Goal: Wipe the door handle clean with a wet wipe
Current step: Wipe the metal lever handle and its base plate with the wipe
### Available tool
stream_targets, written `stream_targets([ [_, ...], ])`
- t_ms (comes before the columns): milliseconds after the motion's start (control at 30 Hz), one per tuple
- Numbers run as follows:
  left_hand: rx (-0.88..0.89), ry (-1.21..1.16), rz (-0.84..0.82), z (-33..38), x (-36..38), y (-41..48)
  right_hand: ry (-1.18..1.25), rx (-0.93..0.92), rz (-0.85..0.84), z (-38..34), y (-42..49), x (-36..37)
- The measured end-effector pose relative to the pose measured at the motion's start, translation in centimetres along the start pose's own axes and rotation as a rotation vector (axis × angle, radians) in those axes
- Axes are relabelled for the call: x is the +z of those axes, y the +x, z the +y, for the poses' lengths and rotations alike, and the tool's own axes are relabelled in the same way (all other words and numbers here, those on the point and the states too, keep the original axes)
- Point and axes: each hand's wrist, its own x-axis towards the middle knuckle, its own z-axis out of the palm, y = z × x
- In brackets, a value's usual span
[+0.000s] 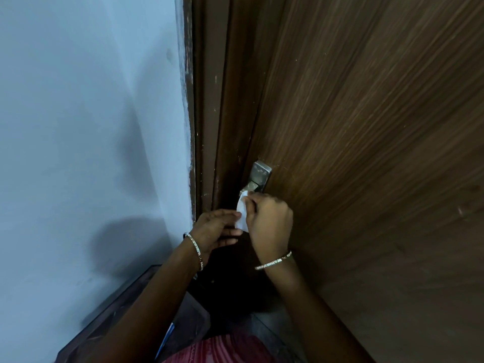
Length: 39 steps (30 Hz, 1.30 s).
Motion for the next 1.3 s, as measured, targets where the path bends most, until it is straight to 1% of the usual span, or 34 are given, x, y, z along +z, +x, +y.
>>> stream_targets([
  [33, -0.001, -0.001, 0.000, 0.0, 0.0, -0.1, 0.004, 0.022, -0.038, 0.2, 0.1, 0.1],
  [100, 0.002, 0.005, -0.005, -0.2, -0.2, -0.2, 0.062, 0.038, -0.053, 1.6, -0.3, -0.1],
  [233, 0.048, 0.055, -0.017, -0.4, -0.4, -0.1, 0.149, 0.074, 0.067, 4.4, -2.6, -1.8],
  [300, 0.069, 0.057, -0.003, -0.4, -0.4, -0.2, 0.180, 0.112, 0.079, 5.2, -3.3, -2.4],
  [400, 0.090, 0.067, 0.025, -0.2, -0.3, -0.2, 0.218, 0.197, 0.014, 5.2, -2.6, -2.5],
  [500, 0.105, 0.064, 0.064, -0.1, -0.3, -0.4, 0.330, 0.324, -0.094, 4.0, -0.8, -1.9],
  [567, 0.108, 0.063, 0.081, -0.1, -0.4, -0.4, 0.457, 0.442, -0.171, 3.4, 0.7, -1.3],
  [667, 0.091, 0.072, 0.090, -0.1, -0.3, -0.3, 0.733, 0.682, -0.279, 3.3, 2.3, -0.6],
  [733, 0.069, 0.087, 0.084, -0.2, -0.2, -0.3, 0.904, 0.789, -0.326, 3.8, 1.8, -0.7],
  [833, 0.034, 0.096, 0.057, -0.2, -0.2, -0.3, 1.083, 0.876, -0.371, 4.7, -0.3, -1.3],
  [967, -0.016, 0.094, 0.064, -0.2, -0.3, -0.2, 1.267, 0.980, -0.354, 5.1, -1.5, -1.9],
  [1000, -0.023, 0.096, 0.065, -0.2, -0.3, -0.2, 1.293, 1.008, -0.345, 5.1, -1.4, -1.8],
  [1067, -0.032, 0.100, 0.056, -0.2, -0.3, -0.4, 1.268, 1.055, -0.321, 4.8, -0.9, -1.6],
  [1167, -0.044, 0.112, 0.027, 0.0, -0.4, -0.7, 1.213, 1.057, -0.303, 3.7, 0.4, -1.2],
  [1300, -0.088, 0.134, -0.059, 0.2, -0.5, -1.2, 1.328, 1.070, -0.282, 2.0, 1.0, -0.5],
])
